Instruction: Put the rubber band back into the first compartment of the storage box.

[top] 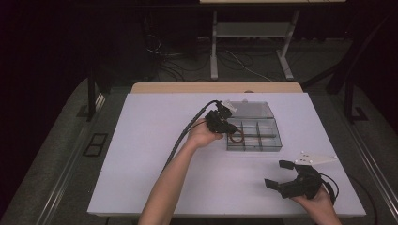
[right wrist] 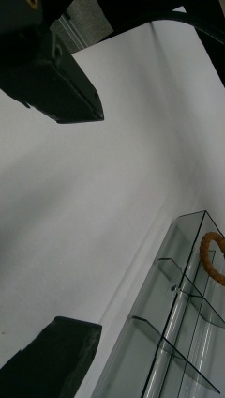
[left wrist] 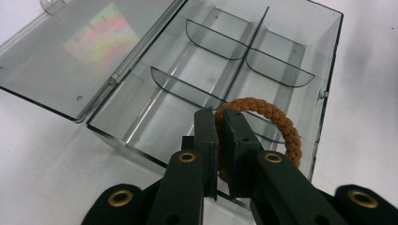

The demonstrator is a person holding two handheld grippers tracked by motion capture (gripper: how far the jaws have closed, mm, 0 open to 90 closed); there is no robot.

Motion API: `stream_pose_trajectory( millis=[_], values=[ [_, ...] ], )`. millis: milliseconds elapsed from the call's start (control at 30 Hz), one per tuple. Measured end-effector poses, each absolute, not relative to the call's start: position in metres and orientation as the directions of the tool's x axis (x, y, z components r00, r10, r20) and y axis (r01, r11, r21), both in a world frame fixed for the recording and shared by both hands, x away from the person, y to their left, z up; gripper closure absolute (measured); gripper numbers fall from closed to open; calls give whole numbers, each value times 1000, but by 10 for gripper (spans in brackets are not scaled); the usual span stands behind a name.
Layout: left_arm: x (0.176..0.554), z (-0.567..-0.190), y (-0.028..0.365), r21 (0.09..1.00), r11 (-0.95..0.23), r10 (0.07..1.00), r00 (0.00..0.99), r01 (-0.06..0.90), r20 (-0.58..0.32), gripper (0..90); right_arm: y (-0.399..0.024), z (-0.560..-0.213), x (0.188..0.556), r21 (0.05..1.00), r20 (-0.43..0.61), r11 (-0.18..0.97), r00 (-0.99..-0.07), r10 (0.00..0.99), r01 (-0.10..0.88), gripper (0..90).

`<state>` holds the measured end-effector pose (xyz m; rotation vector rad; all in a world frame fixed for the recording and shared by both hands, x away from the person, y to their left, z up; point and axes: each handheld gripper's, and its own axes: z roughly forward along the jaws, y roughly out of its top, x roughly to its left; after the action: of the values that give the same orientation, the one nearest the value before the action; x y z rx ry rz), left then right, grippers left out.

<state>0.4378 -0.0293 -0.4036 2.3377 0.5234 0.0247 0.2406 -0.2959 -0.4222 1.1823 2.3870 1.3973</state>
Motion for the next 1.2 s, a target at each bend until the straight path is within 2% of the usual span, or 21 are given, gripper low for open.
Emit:
stream_pose_trajectory(
  millis=[67, 133, 367, 467, 667, 1033, 1200],
  values=[
    [438, -404, -29, 669, -644, 363, 918, 371, -160, 808, -296, -423, 241, 787, 255, 266, -686, 681, 556, 12],
    [438, -404, -29, 673, -627, 367, 911, 393, -191, 720, -296, -423, 241, 788, 252, 268, -688, 680, 554, 11],
    [435, -393, -27, 697, -622, 374, 918, 355, -134, 560, -295, -423, 242, 788, 252, 268, -688, 681, 554, 12],
    [433, -388, -24, 731, -593, 373, 920, 338, -122, 556, -295, -423, 241, 786, 254, 269, -687, 681, 557, 12],
    [427, -376, -17, 746, -571, 364, 921, 341, -143, 435, -294, -423, 242, 785, 255, 270, -688, 680, 557, 12],
    [415, -362, -4, 753, -587, 331, 937, 297, -111, 270, -293, -423, 242, 785, 253, 271, -688, 681, 557, 11],
    [408, -357, 5, 761, -566, 355, 927, 318, -123, 192, -293, -423, 242, 782, 254, 274, -688, 680, 560, 11]
  ],
)
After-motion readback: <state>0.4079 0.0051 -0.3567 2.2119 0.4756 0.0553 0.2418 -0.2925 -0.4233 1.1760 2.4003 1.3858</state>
